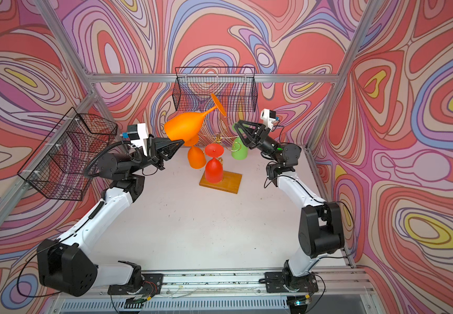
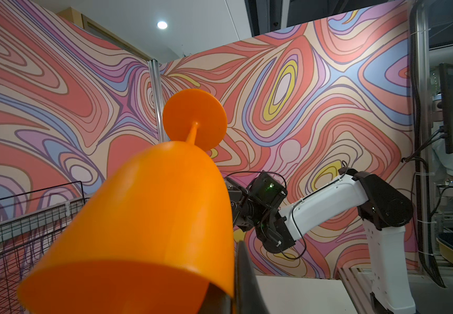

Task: Take the wine glass off the wine glass rack
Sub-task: Place the wine glass at the center of the table.

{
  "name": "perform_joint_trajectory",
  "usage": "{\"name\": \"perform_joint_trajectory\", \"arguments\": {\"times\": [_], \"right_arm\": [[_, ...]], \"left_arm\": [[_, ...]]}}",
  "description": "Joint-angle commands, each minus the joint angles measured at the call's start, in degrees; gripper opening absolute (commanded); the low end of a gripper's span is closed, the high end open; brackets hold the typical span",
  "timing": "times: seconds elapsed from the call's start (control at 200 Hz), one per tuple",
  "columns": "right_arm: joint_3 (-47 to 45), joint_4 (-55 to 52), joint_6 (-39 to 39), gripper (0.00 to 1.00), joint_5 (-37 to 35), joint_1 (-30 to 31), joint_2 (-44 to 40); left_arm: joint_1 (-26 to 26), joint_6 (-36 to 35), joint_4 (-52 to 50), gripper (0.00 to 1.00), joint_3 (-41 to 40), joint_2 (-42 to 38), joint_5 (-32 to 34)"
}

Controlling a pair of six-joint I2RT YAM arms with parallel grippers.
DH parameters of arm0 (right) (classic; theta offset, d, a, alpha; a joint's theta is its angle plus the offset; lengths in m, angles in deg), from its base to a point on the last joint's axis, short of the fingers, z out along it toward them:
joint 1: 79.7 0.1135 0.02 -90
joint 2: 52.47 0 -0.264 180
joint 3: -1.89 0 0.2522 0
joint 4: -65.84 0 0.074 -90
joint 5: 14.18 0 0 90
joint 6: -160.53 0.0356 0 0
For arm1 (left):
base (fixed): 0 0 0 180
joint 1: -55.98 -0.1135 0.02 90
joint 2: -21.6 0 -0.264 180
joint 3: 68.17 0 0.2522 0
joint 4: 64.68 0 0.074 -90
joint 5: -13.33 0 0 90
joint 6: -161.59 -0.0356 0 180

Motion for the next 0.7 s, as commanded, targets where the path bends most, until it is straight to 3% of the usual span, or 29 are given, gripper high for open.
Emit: {"name": "perform_joint_trajectory", "arguments": {"times": [0.0, 0.13, 0.295, 0.486, 0.691], "right_arm": [[0.24, -19.71, -18.79, 0.53, 1.32, 0.00, -7.03], [1.76, -40.35, -35.72, 0.52, -2.77, 0.00, -12.96], [3.53, -60.01, -50.66, 0.52, -12.40, 0.00, -17.72], [4.60, -73.49, -58.12, 0.50, -24.47, 0.00, -18.86], [4.21, -79.82, -62.41, 0.49, -34.38, 0.00, -19.15]], "left_arm": [[-0.13, -11.43, -17.03, 0.00, 2.07, -5.37, 2.94], [0.03, -20.63, -36.69, 0.00, 6.48, -10.28, 7.92], [1.10, -30.36, -63.32, 0.00, 16.34, -12.90, 15.46], [3.73, -37.26, -85.67, 0.00, 27.21, -11.20, 23.09], [10.55, -41.03, -102.38, 0.00, 34.55, -7.54, 34.52]]}}
